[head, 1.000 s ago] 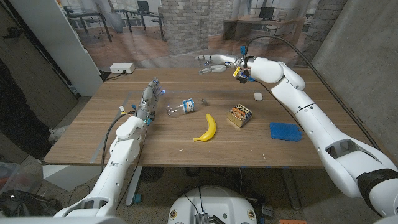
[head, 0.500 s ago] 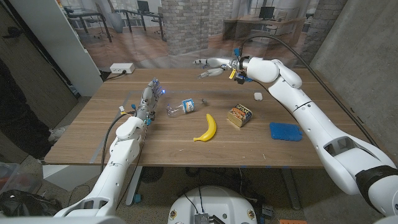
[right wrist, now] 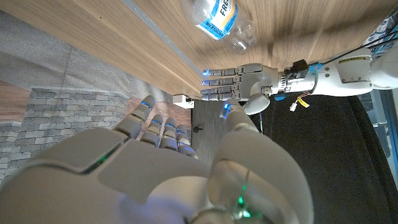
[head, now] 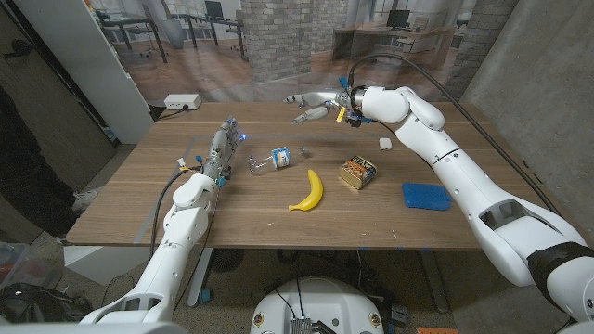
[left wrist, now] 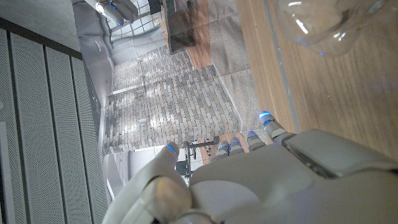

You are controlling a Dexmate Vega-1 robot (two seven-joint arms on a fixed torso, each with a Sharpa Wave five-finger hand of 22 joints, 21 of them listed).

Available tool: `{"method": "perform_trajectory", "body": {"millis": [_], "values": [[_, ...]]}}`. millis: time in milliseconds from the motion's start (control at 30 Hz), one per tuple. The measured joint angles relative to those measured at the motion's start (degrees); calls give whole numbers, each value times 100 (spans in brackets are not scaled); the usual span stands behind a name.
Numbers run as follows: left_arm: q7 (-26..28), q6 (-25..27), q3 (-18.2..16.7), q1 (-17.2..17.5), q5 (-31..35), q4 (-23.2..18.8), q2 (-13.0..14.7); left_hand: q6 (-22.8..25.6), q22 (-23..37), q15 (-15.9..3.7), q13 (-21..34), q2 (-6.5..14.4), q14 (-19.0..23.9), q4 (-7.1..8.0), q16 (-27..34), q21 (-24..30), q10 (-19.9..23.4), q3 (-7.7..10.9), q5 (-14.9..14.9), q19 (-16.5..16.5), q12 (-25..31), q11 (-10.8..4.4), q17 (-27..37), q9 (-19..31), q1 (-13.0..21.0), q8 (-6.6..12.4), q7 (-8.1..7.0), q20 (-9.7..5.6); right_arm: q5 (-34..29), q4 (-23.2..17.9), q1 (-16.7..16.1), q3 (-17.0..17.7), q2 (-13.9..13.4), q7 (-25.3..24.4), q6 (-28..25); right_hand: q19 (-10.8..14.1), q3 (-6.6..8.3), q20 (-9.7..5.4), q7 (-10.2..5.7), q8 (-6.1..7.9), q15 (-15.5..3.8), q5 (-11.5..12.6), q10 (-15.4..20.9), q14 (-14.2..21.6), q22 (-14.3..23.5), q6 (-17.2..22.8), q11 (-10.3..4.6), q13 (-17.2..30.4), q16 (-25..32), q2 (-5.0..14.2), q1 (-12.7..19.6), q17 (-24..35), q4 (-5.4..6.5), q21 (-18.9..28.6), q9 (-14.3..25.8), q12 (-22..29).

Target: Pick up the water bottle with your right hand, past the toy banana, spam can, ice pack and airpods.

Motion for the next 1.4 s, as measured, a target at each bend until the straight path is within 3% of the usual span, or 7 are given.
{"method": "perform_trajectory", "body": {"millis": [833, 1400], "values": [[-46, 0, -60, -75, 1, 163, -29, 0, -1, 0, 0, 0, 0, 14, 0, -43, 0, -14, 0, 0, 0, 0, 0, 0, 0, 0, 0, -1, -455, 463, 421, -392, 197, 281, 183, 0, 23, -1, -1, 0, 0, 0, 1, 0, 1, 1, -1, 0, 0, -46, 106, 0, -23, 0, 29, 0], [-98, -53, -100, -165, 2, 337, -62, 0, -1, 0, 0, 0, 0, 17, 0, -43, 0, -17, 0, 0, 0, 0, 0, 0, 1, 0, 0, -1, -838, 798, 819, -739, 382, 771, 117, 1, 40, -1, -64, 1, 0, 0, 1, 0, 1, -18, -1, 0, 0, -46, 166, 0, -6, 0, 29, 0]]}}
